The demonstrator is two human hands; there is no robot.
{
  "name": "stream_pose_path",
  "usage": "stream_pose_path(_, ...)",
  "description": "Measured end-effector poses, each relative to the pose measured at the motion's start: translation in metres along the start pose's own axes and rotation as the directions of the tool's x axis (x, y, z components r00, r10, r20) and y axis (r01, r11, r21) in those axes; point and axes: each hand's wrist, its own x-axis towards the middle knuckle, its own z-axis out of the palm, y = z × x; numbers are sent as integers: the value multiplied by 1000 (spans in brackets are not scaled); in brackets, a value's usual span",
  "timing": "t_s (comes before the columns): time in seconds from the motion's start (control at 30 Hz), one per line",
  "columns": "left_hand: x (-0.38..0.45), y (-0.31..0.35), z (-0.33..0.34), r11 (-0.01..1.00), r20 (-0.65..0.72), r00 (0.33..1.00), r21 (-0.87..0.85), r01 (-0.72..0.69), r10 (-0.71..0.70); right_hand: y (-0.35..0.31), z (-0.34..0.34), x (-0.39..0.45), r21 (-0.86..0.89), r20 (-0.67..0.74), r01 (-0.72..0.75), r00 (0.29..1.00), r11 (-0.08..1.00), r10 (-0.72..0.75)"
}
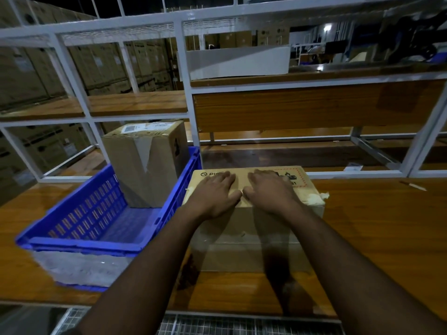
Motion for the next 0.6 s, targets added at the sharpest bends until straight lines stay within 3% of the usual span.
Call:
stream_pose_path(0.3, 3, -16, 0, 998, 7, 998, -27, 56, -56, 15, 7, 6, 25, -101, -78, 992, 997, 80)
stream_pose_path(0.47, -11, -19, 4, 985, -170, 975, -120, 125, -145, 28, 10, 1, -10, -193, -192, 963, 981, 186)
stream_pose_path(0.6, -18, -22, 3, 974, -237, 951, -156, 165, -199, 43, 7, 0, 24, -219, -212, 952, 977, 212)
